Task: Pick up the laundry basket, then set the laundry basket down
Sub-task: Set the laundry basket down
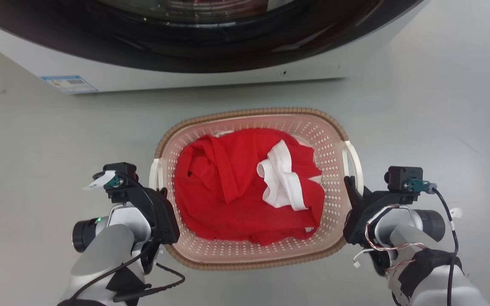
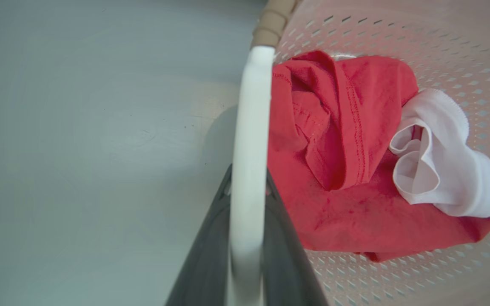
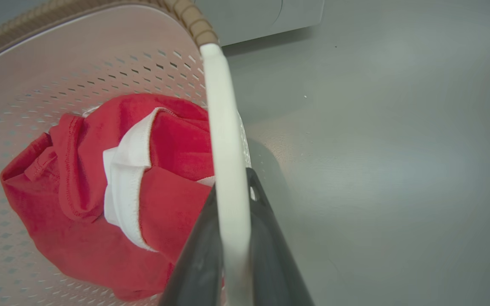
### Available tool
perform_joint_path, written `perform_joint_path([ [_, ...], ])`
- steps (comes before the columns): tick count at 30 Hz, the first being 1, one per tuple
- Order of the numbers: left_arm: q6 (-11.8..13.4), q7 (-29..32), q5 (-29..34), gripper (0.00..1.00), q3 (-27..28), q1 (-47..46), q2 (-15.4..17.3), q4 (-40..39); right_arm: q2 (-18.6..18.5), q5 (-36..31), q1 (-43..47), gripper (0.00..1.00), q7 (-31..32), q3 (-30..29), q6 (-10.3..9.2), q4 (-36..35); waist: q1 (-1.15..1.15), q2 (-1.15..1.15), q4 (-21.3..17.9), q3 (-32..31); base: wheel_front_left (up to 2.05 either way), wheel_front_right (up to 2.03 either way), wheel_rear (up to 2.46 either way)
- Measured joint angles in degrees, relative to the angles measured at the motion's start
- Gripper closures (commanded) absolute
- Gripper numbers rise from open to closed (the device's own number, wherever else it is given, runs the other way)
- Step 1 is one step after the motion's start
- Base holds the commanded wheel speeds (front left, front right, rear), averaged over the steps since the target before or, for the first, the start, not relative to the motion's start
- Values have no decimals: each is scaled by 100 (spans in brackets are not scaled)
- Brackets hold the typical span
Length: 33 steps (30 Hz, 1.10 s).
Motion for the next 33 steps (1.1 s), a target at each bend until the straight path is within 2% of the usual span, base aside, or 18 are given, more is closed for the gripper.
perform_joint_path([
  [18, 57, -478, 172, 100, -23, -576, 81, 3, -7, -180, -550, 100, -319, 47, -58, -9, 0, 0, 55, 950, 0, 0, 0],
  [33, 53, -686, 209, 100, -46, -815, 91, 108, -5, -193, -744, 100, -394, 33, -58, 36, -1, 0, 43, 1402, 0, 0, 0],
])
